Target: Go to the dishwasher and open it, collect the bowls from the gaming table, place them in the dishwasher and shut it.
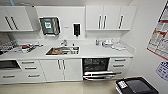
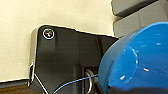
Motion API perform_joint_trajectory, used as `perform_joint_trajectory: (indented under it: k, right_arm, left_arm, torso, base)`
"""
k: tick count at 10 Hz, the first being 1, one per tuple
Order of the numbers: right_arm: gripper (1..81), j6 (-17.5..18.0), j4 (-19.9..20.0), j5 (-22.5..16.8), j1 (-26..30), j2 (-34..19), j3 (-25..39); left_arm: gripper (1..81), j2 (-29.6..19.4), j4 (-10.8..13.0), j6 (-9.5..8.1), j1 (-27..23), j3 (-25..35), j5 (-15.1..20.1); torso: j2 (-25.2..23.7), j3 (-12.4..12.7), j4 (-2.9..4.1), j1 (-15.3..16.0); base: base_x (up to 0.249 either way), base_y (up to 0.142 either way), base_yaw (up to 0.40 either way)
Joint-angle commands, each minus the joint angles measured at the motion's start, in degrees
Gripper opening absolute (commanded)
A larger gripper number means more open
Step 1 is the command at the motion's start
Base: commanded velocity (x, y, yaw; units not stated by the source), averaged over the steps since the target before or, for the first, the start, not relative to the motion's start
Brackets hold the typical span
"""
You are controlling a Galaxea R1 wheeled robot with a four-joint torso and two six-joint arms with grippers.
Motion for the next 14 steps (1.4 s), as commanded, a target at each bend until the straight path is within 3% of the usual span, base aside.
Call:
perform_joint_trajectory:
  k: [1,14]
  right_arm:
    - [1.0,-0.1,-0.3,-2.1,2.1,-0.8,0.2]
    - [1.0,0.0,-0.2,-2.3,2.4,-0.8,0.5]
  left_arm:
    - [1.0,-1.5,0.1,0.06,-2.4,0.5,1.0]
    - [1.0,-1.5,0.2,0.06,-2.4,0.5,1.0]
  torso:
    - [0.0,0.0,0.0,0.0]
    - [0.0,0.0,0.0,0.0]
  base:
    - [0.166,0.0,0.0]
    - [0.166,0.0,0.0]
